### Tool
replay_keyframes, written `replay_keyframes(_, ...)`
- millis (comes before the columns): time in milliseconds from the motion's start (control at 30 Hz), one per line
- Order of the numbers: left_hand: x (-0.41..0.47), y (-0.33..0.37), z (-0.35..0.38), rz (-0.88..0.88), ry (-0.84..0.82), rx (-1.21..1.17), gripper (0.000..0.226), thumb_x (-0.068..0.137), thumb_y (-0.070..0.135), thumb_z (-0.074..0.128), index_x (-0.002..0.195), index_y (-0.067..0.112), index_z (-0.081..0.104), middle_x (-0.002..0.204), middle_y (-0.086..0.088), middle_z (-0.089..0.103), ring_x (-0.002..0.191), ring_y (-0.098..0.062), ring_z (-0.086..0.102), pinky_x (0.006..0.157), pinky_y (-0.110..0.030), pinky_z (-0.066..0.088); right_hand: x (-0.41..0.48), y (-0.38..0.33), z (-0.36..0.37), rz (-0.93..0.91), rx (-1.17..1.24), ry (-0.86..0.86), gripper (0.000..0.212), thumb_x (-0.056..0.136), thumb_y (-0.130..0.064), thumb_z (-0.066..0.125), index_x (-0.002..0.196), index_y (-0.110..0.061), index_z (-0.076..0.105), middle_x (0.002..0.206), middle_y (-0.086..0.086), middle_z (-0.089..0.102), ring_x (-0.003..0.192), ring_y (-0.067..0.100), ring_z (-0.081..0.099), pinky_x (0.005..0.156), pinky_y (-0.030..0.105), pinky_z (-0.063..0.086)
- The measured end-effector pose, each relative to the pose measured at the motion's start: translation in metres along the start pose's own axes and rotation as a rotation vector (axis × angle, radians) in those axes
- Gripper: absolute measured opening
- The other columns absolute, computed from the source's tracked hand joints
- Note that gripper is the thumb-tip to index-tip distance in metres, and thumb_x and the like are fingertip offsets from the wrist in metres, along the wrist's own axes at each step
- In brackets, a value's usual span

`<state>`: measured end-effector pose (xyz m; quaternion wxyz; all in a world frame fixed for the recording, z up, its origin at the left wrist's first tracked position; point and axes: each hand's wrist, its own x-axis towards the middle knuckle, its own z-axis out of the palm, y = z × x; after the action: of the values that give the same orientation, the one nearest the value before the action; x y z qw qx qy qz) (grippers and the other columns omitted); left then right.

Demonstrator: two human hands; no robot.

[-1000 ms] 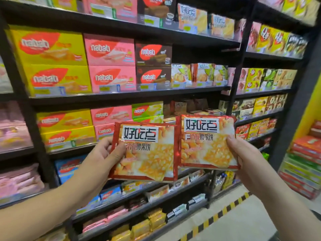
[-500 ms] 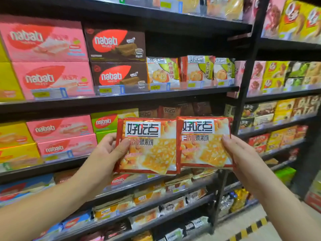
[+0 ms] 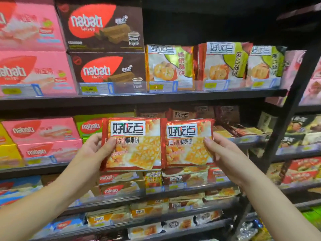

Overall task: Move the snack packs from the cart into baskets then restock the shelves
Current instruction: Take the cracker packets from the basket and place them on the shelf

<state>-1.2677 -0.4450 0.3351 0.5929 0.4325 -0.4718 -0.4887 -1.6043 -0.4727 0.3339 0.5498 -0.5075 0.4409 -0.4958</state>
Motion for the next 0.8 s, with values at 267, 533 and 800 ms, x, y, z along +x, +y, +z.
replay_keyframes(267, 0.043, -0.014, 0.007, -0.006, 0.114, 0.042, 0.037, 0.092, 0.031, 0.061, 0.126, 0.016, 0.056, 0.114, -0.009, 0.077, 0.098, -0.028, 0.077, 0.075, -0.041, 0.063, 0.081, 0.010, -0.006, -0.062, -0.128, 0.033, 0.027, 0.101, -0.040, 0.056, 0.126, -0.030, 0.062, 0.116, -0.007, 0.075, 0.108, 0.015, 0.072, 0.097, 0.043, 0.054)
replay_keyframes(533, 0.043, -0.028, 0.043, -0.027, 0.221, 0.091, 0.044, 0.091, 0.032, 0.064, 0.131, 0.015, 0.055, 0.116, -0.010, 0.076, 0.105, -0.031, 0.075, 0.095, -0.052, 0.055, 0.146, 0.013, -0.005, -0.089, -0.186, -0.083, 0.026, 0.099, -0.033, 0.061, 0.121, -0.020, 0.065, 0.111, -0.003, 0.077, 0.104, 0.014, 0.073, 0.088, 0.032, 0.055)
replay_keyframes(800, 0.048, -0.031, 0.074, -0.043, 0.304, 0.084, 0.041, 0.094, 0.029, 0.063, 0.132, 0.016, 0.053, 0.120, -0.010, 0.075, 0.107, -0.030, 0.074, 0.092, -0.049, 0.056, 0.210, 0.006, -0.004, 0.055, -0.491, 0.021, 0.042, 0.096, -0.032, 0.067, 0.120, 0.002, 0.059, 0.102, 0.007, 0.063, 0.088, 0.019, 0.060, 0.072, 0.031, 0.048)
